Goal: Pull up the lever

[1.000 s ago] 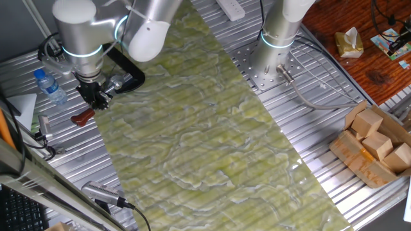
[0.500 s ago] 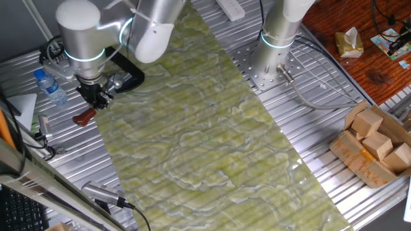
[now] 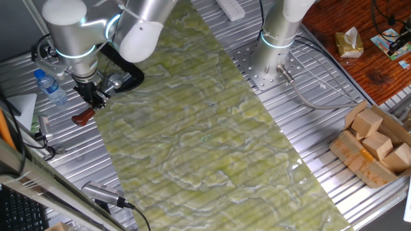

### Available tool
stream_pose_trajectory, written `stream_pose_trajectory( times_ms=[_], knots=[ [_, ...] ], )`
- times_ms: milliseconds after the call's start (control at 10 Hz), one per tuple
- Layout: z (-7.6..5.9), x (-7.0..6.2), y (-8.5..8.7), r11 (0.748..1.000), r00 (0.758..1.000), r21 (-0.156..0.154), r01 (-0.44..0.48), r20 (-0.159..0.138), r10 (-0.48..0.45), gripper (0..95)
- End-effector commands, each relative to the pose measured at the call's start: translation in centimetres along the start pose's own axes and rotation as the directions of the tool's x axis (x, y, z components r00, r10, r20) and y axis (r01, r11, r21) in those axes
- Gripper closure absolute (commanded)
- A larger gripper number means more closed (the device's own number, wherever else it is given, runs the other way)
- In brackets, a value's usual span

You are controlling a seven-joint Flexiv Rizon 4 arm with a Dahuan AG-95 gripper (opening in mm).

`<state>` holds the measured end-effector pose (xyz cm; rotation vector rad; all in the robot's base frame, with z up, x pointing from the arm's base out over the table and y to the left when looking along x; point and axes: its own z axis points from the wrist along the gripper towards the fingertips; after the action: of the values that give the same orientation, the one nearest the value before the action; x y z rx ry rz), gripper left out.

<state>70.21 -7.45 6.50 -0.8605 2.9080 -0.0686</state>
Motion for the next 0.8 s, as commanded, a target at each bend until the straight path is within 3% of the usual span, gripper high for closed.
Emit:
stream_pose_trajectory(
  times_ms=[100, 200, 600, 800],
  knots=[
    [-1.26, 0.02, 0.06, 1.0, 1.0, 0.012, -0.013, -0.022, 0.013, 95.0],
    [-1.71, -0.04, 0.15, 0.999, 0.999, 0.006, -0.033, -0.042, 0.033, 95.0],
    [-1.96, -0.13, 0.38, 0.996, 0.993, -0.011, -0.09, -0.077, 0.089, 95.0],
    [-1.96, -0.23, 0.69, 0.994, 0.991, -0.014, -0.106, -0.081, 0.104, 95.0]
  ],
)
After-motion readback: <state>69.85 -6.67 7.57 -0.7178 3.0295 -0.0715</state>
